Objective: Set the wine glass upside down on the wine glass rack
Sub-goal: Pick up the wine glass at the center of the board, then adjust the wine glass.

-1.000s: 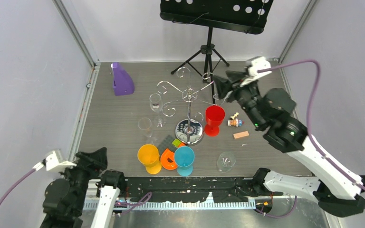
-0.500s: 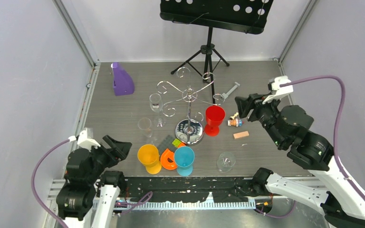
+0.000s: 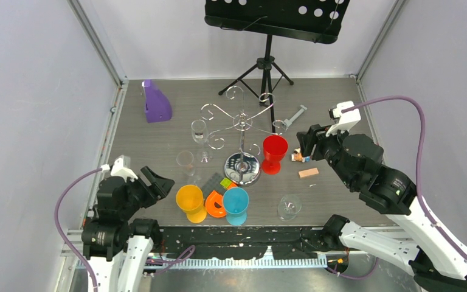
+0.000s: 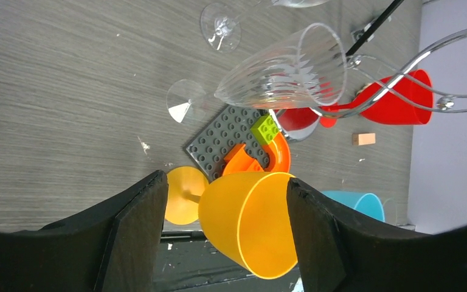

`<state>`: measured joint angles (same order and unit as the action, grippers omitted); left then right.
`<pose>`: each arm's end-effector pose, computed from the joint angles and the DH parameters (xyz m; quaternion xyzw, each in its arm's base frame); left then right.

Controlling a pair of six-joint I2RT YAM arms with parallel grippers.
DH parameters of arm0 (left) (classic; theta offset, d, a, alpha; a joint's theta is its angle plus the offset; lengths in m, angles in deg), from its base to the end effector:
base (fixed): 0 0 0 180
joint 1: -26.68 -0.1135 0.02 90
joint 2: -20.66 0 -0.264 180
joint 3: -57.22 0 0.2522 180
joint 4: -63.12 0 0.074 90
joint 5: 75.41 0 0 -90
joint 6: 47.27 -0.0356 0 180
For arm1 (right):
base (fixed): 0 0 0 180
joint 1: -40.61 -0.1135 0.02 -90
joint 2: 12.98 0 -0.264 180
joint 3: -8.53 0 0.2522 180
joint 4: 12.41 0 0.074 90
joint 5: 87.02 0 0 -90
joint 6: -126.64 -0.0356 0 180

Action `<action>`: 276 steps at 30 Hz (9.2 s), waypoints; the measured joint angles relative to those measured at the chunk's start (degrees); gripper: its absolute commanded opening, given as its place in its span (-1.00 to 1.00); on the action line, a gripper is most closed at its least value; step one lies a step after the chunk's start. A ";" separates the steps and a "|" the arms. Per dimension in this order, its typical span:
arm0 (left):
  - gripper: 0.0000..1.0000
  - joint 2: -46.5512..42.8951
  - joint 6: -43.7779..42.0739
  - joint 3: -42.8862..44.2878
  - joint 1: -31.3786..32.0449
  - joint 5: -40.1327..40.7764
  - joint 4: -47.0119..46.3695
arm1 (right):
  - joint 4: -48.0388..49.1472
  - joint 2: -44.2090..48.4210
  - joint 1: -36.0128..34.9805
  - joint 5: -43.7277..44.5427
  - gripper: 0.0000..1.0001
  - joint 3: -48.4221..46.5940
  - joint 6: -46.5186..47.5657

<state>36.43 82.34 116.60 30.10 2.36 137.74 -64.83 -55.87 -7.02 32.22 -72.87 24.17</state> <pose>0.0413 -0.0100 0.3032 -0.2189 0.8389 -0.2658 0.4214 0.0977 0.0813 0.4250 -0.0819 0.7734 0.1266 0.6157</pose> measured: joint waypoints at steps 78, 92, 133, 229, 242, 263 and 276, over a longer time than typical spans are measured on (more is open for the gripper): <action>-1.00 18.88 19.56 8.55 66.10 41.09 14.78 | -5.90 -0.61 2.78 -7.50 0.17 -0.57 1.73; -1.00 6.99 10.73 11.54 66.38 35.36 4.15 | -11.43 -2.14 3.15 -13.46 0.17 -5.81 0.61; -1.00 20.35 -5.68 27.45 66.38 25.70 -21.09 | -10.49 -5.44 3.19 -44.83 0.55 -11.52 -15.10; 0.29 39.47 -11.78 27.45 67.56 9.11 -41.70 | 21.64 2.36 1.79 -69.72 -0.89 3.30 60.33; -0.78 40.85 -9.42 26.88 67.84 6.80 -44.15 | 24.09 0.13 -4.96 -63.67 -0.89 3.30 60.35; -1.00 8.90 -13.35 17.33 67.82 33.31 -33.68 | 20.94 -6.12 -6.43 -31.76 0.20 -7.08 35.93; -1.00 17.92 -30.34 17.75 66.90 36.98 -34.34 | -8.28 -37.62 -3.80 -26.97 0.24 -35.30 15.87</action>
<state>54.35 52.01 134.35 97.00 39.34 103.40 -73.11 -93.49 -10.83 5.25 -108.17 40.04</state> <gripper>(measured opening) 0.048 0.631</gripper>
